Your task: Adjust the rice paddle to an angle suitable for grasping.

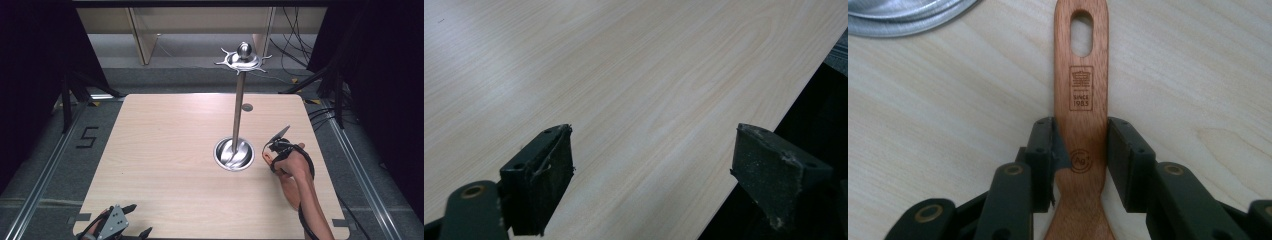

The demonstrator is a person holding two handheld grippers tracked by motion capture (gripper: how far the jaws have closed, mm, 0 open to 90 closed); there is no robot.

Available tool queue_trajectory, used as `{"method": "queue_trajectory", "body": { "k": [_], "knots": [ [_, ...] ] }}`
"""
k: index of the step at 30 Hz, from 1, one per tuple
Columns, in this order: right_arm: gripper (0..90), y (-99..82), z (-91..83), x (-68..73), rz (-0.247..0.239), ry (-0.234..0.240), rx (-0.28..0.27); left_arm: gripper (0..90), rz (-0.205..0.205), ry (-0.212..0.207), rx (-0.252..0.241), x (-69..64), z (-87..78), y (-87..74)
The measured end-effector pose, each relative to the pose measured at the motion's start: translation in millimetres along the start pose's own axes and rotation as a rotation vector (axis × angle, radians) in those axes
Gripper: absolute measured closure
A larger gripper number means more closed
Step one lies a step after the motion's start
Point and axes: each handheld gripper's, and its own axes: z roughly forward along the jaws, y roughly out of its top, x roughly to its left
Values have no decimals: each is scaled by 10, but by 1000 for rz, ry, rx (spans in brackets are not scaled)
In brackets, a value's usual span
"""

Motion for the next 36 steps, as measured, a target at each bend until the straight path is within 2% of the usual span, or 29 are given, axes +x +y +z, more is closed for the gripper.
{"method": "queue_trajectory", "body": {
  "k": [2, 3, 4, 5, 9, 10, 11, 12, 13, 14, 15, 16, 18, 19, 20, 21, 22, 23, 24, 26, 27, 29, 30, 31, 32, 33, 36],
  "knots": [
    [660, -8, 2, -11, -12, 5, -3, 162, -14, -16, 13, -9, -4, -1],
    [661, -8, -14, -6, 4, 2, 21, 162, -16, -11, 9, -9, -2, -2],
    [661, -8, -15, 0, 19, -5, 29, 162, 1, 0, -1, 0, 2, -1],
    [661, -15, -17, 2, 16, -7, 29, 163, -1, -6, 4, 1, 1, 1],
    [662, -48, -9, -31, -7, -5, 5, 163, -5, 5, -19, 7, -3, 6],
    [662, -56, -24, -21, 2, -4, 18, 163, -8, 5, -23, 7, -1, 5],
    [662, -71, -27, -30, -17, -1, 14, 163, -8, 5, -23, 7, -1, 5],
    [662, -71, -27, -30, -17, -1, 14, 163, -23, 9, -20, -4, 2, 1],
    [662, -105, -35, -62, -22, 4, -20, 163, -18, 1, 7, 6, -10, 3],
    [662, -124, -50, -64, -13, 3, -24, 163, -25, -1, -11, -2, -1, 1],
    [662, -140, -61, -65, -14, 4, -31, 163, -28, 2, -8, -6, 0, 1],
    [662, -151, -77, -68, -8, 24, -36, 163, -24, -5, -6, -6, -3, 3],
    [662, -192, -127, -61, -5, 14, -63, 163, 36, 6, 6, 33, -9, 10],
    [662, -192, -127, -61, -5, 14, -63, 163, 36, 6, 6, 33, -9, 10],
    [662, -208, -136, -72, -17, 15, -74, 163, 22, 11, 9, 25, -9, 6],
    [662, -250, -188, -74, -8, 16, -90, 163, -20, 0, -11, -2, 0, 1],
    [662, -250, -188, -74, -8, 16, -90, 163, -20, 0, -11, -2, 0, 1],
    [662, -280, -248, -87, -19, 24, -125, 163, -21, -3, 4, 7, -9, 2],
    [662, -298, -255, -99, -31, 12, -165, 163, -21, 0, -7, 11, -5, 1],
    [662, -324, -278, -102, -33, 11, -176, 163, -12, 1, -6, 18, -5, 2],
    [662, -372, -327, -95, -35, 30, -218, 163, 3, 12, -10, 18, 2, 1],
    [662, -406, -371, -92, -22, 25, -256, 163, -6, 4, -12, 8, 1, 3],
    [662, -406, -371, -92, -22, 25, -256, 163, -6, 4, -12, 8, 1, 3],
    [662, -468, -442, -101, -42, 42, -293, 163, -14, 3, -12, 2, 2, 0],
    [662, -468, -442, -101, -42, 42, -293, 163, -14, 3, -12, 2, 2, 0],
    [662, -519, -496, -108, -58, 45, -347, 163, 23, 13, 8, 32, -8, 3],
    [662, -578, -551, -84, -45, 50, -377, 163, 12, 15, -4, 28, 0, 2]
  ]
}}
